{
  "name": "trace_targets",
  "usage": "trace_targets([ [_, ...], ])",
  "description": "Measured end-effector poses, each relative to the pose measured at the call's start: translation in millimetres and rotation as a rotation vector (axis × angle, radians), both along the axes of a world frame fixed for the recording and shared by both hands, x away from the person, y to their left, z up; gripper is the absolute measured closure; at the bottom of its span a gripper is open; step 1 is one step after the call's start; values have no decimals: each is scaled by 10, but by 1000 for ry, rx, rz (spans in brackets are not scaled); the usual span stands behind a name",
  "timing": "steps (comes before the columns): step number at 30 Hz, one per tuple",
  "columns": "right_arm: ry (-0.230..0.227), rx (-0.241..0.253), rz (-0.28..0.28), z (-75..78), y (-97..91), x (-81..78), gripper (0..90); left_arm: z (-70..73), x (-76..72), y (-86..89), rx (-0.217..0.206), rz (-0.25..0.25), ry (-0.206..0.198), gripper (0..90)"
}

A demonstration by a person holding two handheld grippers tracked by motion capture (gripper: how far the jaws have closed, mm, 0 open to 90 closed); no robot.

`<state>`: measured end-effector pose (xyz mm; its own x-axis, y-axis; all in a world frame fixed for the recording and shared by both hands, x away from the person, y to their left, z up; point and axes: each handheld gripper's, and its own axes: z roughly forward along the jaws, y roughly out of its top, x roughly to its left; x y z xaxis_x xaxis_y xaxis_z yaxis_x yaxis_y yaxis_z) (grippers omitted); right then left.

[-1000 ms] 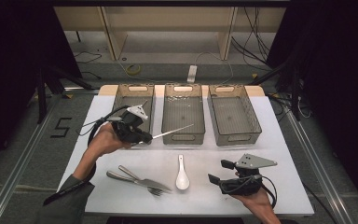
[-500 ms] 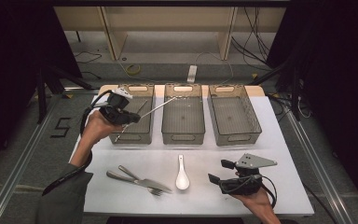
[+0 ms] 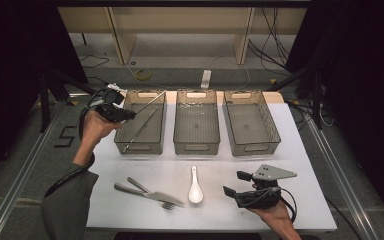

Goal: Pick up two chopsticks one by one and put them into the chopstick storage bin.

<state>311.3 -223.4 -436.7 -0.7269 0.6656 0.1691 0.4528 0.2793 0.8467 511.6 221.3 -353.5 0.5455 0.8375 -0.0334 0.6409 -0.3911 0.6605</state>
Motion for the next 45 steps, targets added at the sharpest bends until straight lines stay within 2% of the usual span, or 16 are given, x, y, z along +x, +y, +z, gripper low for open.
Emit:
trace_targets([
  [13, -1, 3, 0, 0, -2, -1, 268, -161, 101, 27, 21, 57, 15, 846],
  [24, 1, 4, 1, 0, -2, -2, 268, -301, 168, 60, 30, 81, 34, 845],
  [34, 1, 3, 3, -2, 0, 0, 268, -368, 202, 63, 22, 97, 12, 831],
  [35, 1, 3, 3, -2, 1, -1, 268, -370, 202, 67, 16, 105, -3, 812],
  [40, 2, 4, 1, -1, -5, -2, 268, -368, 182, 59, -19, 104, -7, 575],
  [45, 2, 4, 0, -1, -4, -2, 268, -334, 57, 26, -86, 57, 22, 439],
])
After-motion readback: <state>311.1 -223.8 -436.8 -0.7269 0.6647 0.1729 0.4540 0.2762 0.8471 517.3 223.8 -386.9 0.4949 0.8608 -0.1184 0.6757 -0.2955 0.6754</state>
